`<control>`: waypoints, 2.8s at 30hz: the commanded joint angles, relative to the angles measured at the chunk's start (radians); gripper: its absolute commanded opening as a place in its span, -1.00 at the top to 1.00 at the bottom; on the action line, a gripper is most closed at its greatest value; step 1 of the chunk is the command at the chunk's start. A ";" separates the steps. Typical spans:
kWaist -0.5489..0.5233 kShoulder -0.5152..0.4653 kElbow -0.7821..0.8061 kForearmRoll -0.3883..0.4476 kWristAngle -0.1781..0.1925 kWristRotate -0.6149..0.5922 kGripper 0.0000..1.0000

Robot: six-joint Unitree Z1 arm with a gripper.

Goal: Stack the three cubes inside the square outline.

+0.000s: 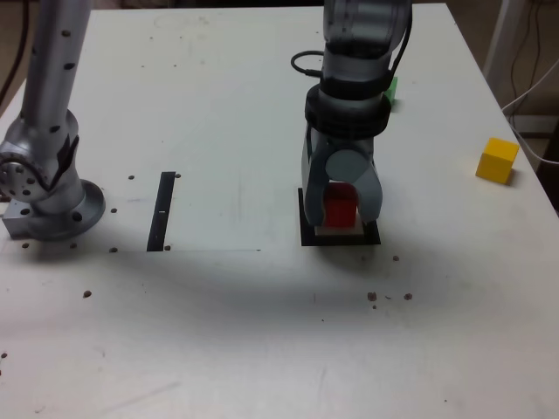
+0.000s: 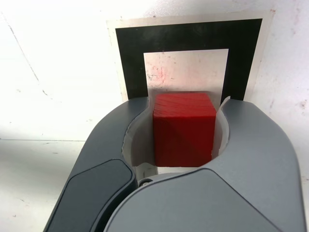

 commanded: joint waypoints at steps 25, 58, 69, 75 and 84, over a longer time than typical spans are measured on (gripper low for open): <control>0.008 -0.013 0.031 -0.005 0.005 0.025 -0.99; 0.057 -0.104 0.051 0.012 0.184 0.072 -1.00; 0.072 -0.081 -0.001 0.026 0.203 0.124 -1.00; 0.073 -0.036 -0.072 0.043 0.219 0.188 -1.00; 0.073 0.055 -0.260 0.109 0.234 0.322 -0.99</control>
